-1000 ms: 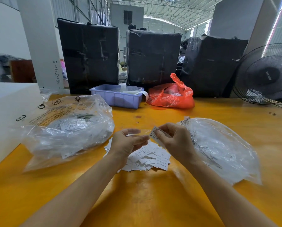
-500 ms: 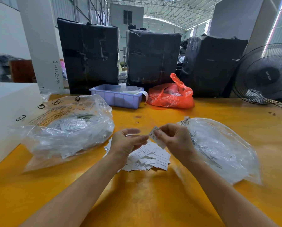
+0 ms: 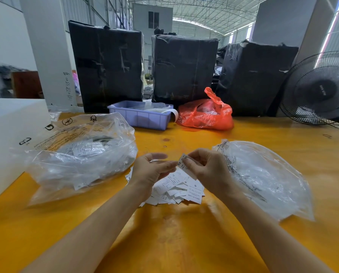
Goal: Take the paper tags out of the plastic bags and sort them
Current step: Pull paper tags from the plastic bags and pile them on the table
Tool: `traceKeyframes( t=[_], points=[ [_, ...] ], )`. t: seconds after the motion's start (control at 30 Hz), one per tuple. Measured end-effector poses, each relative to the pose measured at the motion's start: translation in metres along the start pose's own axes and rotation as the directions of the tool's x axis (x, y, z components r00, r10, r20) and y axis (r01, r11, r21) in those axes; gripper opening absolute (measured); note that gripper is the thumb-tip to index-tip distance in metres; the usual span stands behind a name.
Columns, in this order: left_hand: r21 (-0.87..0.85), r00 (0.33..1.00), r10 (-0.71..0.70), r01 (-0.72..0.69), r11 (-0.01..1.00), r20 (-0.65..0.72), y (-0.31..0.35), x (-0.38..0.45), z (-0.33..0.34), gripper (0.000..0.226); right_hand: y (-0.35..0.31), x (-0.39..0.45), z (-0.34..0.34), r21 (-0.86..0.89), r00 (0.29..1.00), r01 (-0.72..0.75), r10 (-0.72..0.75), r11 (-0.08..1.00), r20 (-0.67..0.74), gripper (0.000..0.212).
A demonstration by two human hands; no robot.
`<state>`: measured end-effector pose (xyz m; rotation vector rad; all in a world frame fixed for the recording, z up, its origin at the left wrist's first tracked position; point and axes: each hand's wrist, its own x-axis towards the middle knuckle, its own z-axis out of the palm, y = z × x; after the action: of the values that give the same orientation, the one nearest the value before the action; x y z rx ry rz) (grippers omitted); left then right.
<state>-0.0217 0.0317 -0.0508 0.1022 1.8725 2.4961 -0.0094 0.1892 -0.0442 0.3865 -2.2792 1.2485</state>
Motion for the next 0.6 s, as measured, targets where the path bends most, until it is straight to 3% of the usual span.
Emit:
traceKeyframes(
  t=[0.17,0.43,0.6],
  points=[
    [0.052,1.000,0.007,-0.009,0.999,0.028,0.0012,-0.0030,0.0027,0.050,-0.0062,-0.0035,0.0006,0.024,0.998,0.003,-0.004,1.000,0.061,0.009],
    [0.008,1.000,-0.020,0.020,1.000,0.017,0.0023,-0.0036,0.0025,0.049,-0.0076,-0.0042,-0.0017,0.161,0.976,-0.142,0.111,0.977,0.188,0.015],
    [-0.112,0.998,-0.062,0.060,0.992,-0.009,0.0020,-0.0012,0.0027,0.032,-0.0073,-0.0030,-0.0007,0.215,0.979,-0.162,0.129,0.963,0.158,0.004]
  ],
)
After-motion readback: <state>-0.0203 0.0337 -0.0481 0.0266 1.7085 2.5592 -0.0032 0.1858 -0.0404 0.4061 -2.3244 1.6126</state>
